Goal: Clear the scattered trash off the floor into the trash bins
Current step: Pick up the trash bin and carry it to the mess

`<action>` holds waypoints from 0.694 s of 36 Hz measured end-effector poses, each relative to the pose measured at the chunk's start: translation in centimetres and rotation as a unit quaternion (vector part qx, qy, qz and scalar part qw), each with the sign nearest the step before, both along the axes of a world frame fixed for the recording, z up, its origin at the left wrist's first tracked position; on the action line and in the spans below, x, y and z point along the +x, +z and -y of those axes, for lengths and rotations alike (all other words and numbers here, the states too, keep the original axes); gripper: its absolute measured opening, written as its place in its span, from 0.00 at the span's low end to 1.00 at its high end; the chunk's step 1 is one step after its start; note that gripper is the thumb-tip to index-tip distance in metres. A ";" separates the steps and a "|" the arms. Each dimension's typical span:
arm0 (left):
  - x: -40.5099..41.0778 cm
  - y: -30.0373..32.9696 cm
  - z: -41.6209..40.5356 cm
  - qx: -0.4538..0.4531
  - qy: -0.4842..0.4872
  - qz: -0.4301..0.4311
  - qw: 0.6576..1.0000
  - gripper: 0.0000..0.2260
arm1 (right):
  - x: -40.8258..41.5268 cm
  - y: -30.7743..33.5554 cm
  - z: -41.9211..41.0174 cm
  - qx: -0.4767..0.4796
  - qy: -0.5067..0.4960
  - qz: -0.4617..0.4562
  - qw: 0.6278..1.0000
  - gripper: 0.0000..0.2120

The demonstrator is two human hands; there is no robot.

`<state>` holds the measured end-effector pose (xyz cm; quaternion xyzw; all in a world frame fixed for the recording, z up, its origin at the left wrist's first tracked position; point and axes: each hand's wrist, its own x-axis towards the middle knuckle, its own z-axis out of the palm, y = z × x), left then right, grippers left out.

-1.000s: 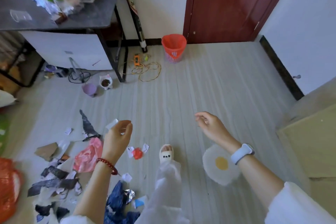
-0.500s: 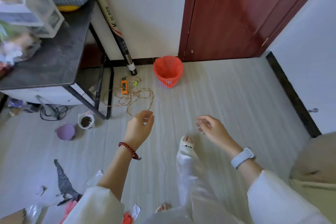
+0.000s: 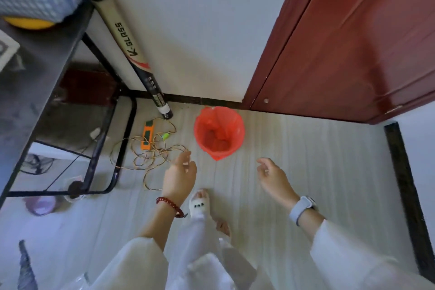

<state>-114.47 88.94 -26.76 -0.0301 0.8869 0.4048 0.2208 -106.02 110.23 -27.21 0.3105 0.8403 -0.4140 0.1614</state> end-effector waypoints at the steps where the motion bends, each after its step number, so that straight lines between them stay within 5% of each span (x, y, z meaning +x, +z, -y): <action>1: -1.8 -1.2 -0.7 -0.010 0.001 -0.005 1.000 0.15 | -1.9 -1.2 -0.8 0.014 0.014 -0.001 1.000 0.16; 13: -19.2 -23.7 -8.3 -0.166 -0.034 0.026 0.985 0.24 | -21.1 -22.5 -8.3 0.206 0.234 0.047 0.949 0.24; 17: -20.8 -31.6 -10.3 -0.118 0.032 0.110 0.986 0.31 | -24.5 -30.0 -9.6 0.212 0.229 0.087 0.946 0.28; 25: -21.2 -43.8 -11.6 -0.146 0.097 0.109 0.978 0.34 | -28.1 -41.8 -12.3 0.166 0.161 0.112 0.966 0.33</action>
